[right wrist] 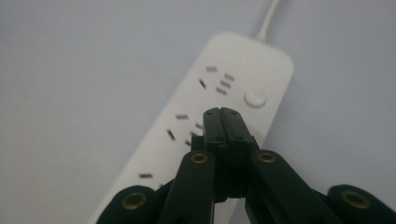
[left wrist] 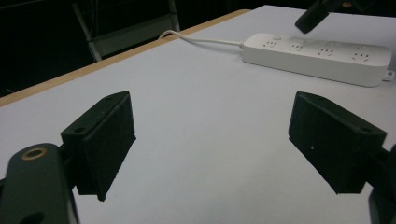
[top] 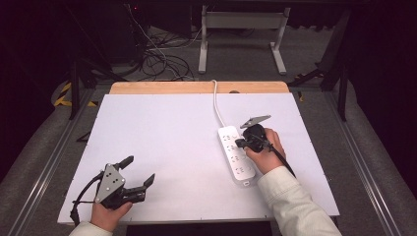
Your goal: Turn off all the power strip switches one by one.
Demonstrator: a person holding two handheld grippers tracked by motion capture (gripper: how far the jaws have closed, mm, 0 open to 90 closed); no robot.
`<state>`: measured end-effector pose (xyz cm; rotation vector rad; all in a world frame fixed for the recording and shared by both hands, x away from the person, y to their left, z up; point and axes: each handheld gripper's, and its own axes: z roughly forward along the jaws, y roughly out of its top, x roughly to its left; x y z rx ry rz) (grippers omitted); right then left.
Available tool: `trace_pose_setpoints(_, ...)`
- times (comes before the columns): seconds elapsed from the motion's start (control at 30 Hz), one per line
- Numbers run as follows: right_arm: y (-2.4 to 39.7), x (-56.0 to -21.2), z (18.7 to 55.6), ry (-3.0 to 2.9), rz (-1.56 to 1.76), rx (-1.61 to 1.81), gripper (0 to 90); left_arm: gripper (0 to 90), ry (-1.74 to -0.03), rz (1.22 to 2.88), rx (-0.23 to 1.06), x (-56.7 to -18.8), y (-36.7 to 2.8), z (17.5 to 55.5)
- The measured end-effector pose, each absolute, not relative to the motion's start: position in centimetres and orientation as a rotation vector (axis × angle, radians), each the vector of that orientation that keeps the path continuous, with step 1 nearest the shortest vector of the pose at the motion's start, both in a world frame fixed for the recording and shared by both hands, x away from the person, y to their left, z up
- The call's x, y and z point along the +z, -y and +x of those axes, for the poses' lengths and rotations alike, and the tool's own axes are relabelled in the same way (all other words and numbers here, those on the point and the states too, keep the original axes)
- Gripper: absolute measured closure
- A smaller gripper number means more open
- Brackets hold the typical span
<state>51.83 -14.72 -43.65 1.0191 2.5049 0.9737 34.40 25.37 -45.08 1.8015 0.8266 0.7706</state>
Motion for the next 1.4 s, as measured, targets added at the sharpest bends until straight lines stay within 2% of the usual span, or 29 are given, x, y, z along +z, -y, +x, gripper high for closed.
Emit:
trace_pose_setpoints(0.17, 15.4, -41.3, 50.5, -2.455, 0.97, 1.11, 90.0, 15.3, -0.829, 1.802, 0.77, -45.1, -25.2, 34.4)
trace_pose_setpoints(0.67, 15.6, -41.3, 50.1, -2.45, 0.949, 1.128, 90.0, 15.4, -0.828, 1.801, 0.774, -45.1, -25.4, 34.4)
trace_pose_setpoints(0.87, 16.2, -41.0, 48.9, -2.457, 0.92, 1.133, 90.0, 15.4, -0.827, 1.801, 0.779, -45.1, -25.4, 34.4)
trace_pose_setpoints(1.07, 17.5, -41.4, 47.6, -2.465, 0.922, 1.11, 90.0, 15.4, -0.828, 1.8, 0.775, -45.1, -25.3, 34.4)
trace_pose_setpoints(1.4, 18.2, -42.6, 47.8, -2.475, 0.959, 1.098, 90.0, 15.4, -0.831, 1.8, 0.774, -45.1, -25.3, 34.4)
